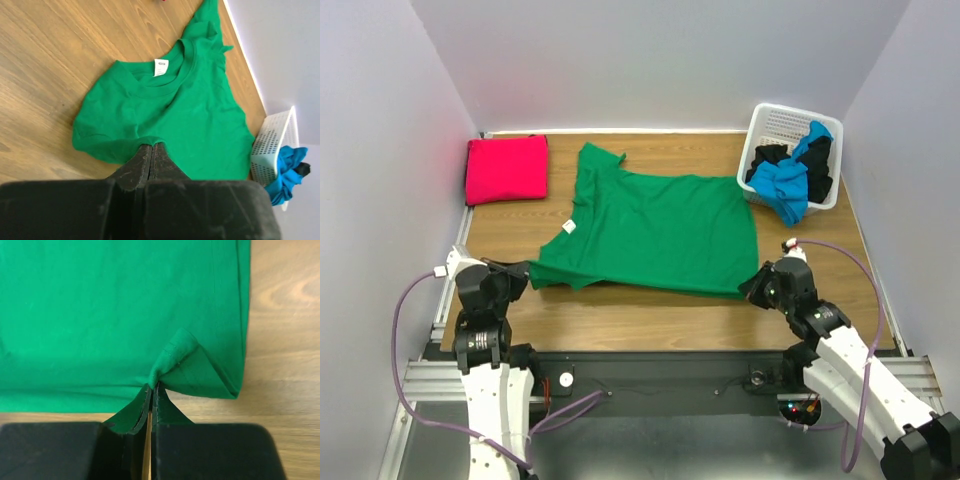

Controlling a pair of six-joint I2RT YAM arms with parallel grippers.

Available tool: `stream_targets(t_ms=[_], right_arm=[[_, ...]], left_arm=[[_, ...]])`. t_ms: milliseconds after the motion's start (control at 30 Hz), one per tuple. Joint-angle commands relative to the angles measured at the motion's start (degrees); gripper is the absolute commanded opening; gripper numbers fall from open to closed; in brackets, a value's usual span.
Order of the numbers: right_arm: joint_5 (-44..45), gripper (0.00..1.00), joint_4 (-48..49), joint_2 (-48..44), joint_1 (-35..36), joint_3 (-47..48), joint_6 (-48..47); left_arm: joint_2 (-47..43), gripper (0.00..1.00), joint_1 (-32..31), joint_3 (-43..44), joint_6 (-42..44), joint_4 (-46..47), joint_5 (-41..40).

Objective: Fold and stack the t-shirts
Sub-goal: Flatten the tshirt out

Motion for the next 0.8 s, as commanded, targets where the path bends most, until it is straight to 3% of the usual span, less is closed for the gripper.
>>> stream_targets(t_ms=[0, 333, 533, 700, 767], right_arm=[[-1.4, 0.0, 2.6, -0.8, -0.5, -1.9, 5.2], [-0.6, 0.0, 1.2, 0.7, -0.5, -2.4, 7.5], [-0.2, 0.0, 0.6, 1.9, -0.5, -0.1, 7.0], [1.8, 0.0, 0.0, 1.5, -0.5, 6.2, 4.3], [2.0, 0.0, -0.8, 2.3, -0.5, 10.6, 1.3]], left_arm=[[0.2, 0.0, -0.1, 0.5, -5.0, -3.3, -4.9], [0.1, 0.0, -0.1, -0.9, -12.1, -7.8, -9.4], [1.0, 0.0, -0.1, -1.0, -11.1, -6.4, -8.6], [2.6, 0.0, -0.1, 0.4, -9.6, -2.0, -7.3], [4.3, 0.0, -0.1, 5.9, -7.7, -0.3, -5.7]])
